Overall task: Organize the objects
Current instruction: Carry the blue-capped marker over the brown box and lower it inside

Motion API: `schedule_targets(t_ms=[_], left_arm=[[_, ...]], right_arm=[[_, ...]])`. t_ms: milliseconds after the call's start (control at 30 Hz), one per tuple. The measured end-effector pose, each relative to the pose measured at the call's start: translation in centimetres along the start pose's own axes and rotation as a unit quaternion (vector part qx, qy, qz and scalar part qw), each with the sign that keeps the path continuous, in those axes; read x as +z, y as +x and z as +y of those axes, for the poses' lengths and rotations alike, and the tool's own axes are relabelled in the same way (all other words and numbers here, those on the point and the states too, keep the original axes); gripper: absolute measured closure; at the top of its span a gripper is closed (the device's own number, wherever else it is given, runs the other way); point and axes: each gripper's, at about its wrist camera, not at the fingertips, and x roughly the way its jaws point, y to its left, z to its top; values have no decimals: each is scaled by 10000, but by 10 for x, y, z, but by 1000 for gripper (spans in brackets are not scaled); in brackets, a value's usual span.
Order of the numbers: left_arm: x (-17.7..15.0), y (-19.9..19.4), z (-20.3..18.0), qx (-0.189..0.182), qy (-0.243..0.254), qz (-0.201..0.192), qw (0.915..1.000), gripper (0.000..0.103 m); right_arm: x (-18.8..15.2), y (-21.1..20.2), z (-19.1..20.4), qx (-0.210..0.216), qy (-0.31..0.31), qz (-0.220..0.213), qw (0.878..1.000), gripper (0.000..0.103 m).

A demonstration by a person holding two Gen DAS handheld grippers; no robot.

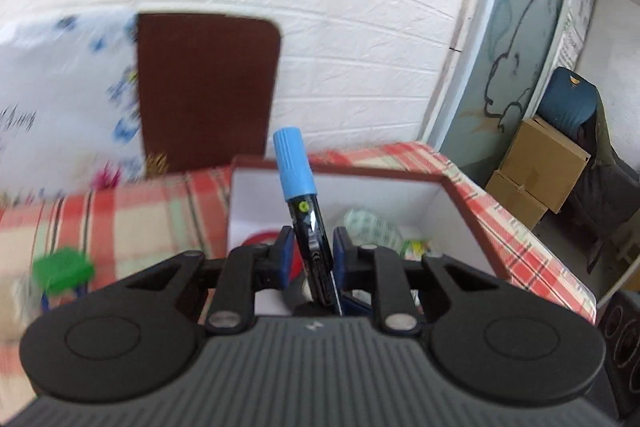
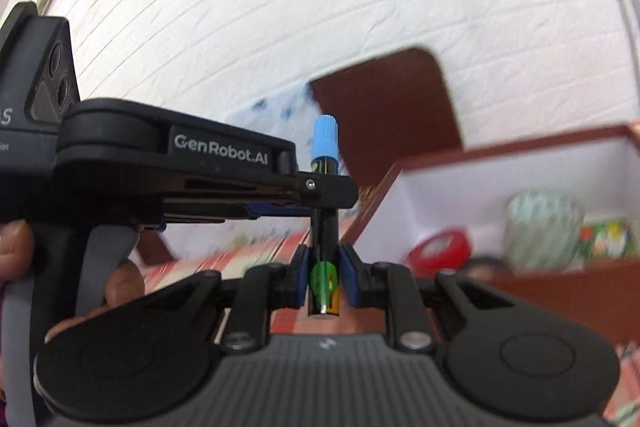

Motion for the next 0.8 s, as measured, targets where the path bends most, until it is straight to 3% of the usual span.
schedule_targets(t_ms=[100,267,367,467,800], left_arm=[[11,37,-4,3,144,185,9997,80],[1,75,-10,236,332,565,9976,79],[-2,80,-7,500,429,642,9958,78],[-3,70,-2,567,467,604,9955,78],[-18,21,-15,905,715,368,9926,76]], right_arm=[[14,23,-18,-377,-62,-119,9992,85],[12,66,-43,-752,259,243,9965,85],[8,76,-53,-818,397,395,9951,76],[4,67,-50,-882,331,307,9951,69],[-7,-3,-49,-1351,472,-290,9893,68]])
